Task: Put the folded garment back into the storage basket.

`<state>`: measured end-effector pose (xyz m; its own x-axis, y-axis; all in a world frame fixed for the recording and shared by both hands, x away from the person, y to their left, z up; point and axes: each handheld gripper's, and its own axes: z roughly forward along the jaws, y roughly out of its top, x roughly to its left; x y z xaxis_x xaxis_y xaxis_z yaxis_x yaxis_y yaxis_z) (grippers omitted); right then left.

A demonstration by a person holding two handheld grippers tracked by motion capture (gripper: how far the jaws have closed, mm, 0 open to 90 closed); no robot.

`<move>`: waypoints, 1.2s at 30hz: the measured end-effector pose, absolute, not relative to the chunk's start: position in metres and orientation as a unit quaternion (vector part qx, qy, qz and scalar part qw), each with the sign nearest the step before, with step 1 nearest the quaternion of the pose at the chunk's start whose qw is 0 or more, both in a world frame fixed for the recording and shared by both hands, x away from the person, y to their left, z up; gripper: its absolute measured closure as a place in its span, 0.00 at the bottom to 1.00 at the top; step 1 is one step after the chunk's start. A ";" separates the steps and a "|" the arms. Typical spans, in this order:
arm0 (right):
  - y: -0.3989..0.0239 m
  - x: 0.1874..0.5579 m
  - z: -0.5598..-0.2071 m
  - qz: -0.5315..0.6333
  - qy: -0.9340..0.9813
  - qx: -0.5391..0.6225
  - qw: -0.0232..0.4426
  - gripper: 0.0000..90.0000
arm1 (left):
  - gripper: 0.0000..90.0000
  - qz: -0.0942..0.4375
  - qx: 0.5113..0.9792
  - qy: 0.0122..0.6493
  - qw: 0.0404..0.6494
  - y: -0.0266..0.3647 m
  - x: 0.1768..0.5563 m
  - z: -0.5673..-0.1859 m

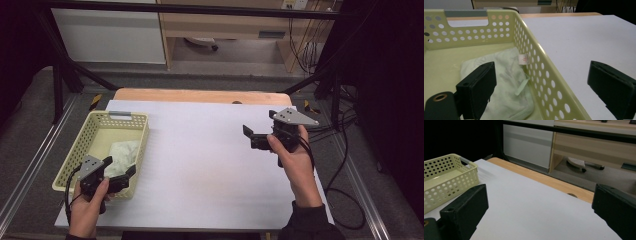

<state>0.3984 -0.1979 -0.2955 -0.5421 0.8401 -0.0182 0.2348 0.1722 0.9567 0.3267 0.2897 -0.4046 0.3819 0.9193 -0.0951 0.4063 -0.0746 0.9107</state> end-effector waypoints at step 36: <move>-0.226 0.382 -0.297 0.511 0.701 0.399 0.296 0.02 | 0.09 0.269 0.682 0.486 0.476 0.289 0.328 -0.405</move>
